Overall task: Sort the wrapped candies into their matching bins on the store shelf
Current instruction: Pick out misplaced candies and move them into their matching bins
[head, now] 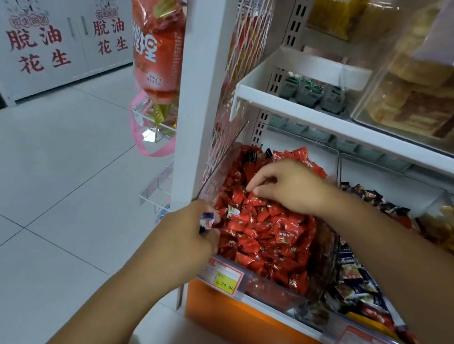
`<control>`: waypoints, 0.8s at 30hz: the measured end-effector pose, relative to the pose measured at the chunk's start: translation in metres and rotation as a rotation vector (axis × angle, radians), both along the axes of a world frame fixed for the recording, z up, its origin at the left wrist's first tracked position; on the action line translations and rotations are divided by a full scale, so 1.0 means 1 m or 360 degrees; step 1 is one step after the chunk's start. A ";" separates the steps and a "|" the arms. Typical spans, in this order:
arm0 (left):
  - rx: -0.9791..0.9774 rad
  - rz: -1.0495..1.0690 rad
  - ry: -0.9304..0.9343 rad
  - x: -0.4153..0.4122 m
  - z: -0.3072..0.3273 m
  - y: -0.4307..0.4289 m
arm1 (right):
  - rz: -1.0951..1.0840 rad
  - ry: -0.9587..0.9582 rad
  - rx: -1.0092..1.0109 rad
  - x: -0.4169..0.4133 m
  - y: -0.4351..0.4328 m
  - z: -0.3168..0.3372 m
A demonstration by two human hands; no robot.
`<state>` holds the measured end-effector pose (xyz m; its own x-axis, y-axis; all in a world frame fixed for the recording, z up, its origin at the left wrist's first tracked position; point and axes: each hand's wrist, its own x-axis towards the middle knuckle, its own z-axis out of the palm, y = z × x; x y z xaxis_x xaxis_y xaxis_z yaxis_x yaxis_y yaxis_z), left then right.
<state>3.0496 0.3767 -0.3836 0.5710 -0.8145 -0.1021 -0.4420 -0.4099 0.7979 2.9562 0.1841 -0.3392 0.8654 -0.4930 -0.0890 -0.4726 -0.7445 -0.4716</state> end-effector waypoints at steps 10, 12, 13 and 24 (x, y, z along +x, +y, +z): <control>-0.0010 0.0020 0.0047 0.000 0.002 0.016 | 0.0183 0.0475 -0.0238 0.023 0.022 -0.047; -0.0070 0.0038 0.0053 -0.001 0.002 0.014 | 0.0089 0.0324 -0.0123 0.018 0.021 -0.047; -0.0098 0.0043 0.0032 -0.001 0.002 0.013 | 0.0081 0.0285 -0.0143 0.015 0.020 -0.047; -0.0181 0.0081 0.0016 -0.005 -0.002 -0.002 | -0.0011 0.0287 -0.0279 0.015 0.026 -0.059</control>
